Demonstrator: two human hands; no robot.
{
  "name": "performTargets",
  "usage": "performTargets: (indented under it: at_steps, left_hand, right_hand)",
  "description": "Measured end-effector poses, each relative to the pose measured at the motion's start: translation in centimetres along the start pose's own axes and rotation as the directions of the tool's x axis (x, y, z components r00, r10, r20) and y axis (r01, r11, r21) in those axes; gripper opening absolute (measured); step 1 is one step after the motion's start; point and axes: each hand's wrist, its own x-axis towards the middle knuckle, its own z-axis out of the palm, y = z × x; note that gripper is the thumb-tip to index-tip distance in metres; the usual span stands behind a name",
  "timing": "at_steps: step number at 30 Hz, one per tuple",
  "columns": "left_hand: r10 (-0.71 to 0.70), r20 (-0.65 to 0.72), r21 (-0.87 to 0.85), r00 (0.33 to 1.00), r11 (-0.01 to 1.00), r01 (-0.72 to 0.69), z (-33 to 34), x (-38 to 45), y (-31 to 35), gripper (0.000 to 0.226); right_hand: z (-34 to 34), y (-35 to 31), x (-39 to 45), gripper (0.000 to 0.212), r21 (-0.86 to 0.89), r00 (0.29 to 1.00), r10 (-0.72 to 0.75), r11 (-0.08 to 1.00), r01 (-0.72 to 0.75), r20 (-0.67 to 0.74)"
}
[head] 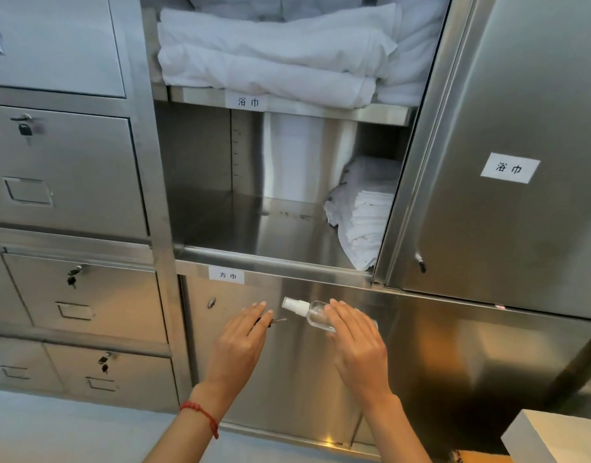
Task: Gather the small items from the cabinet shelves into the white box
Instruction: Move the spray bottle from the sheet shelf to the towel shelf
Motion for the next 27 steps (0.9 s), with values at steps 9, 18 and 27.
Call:
performTargets:
  at_steps: [9, 18, 27]
  left_hand:
    - [0.035, -0.007, 0.017, 0.999, 0.999, -0.035, 2.7, 2.4, -5.5, 0.018]
    - [0.030, 0.041, -0.006, 0.999, 1.000, -0.030, 7.9, 4.8, -10.0, 0.044]
    - [0.019, 0.087, 0.061, 0.996, 0.998, -0.025, 14.9, 8.1, -14.7, 0.051]
  right_hand:
    - [5.1, -1.0, 3.6, 0.052, -0.026, 0.998, -0.019, 0.999, 0.018, -0.053]
    - [10.4, 1.2, 7.6, 0.050, -0.026, 0.997, -0.024, 0.999, 0.022, -0.076]
    - [16.9, 5.4, 12.5, 0.041, -0.002, 0.996, -0.051, 0.999, 0.051, -0.069]
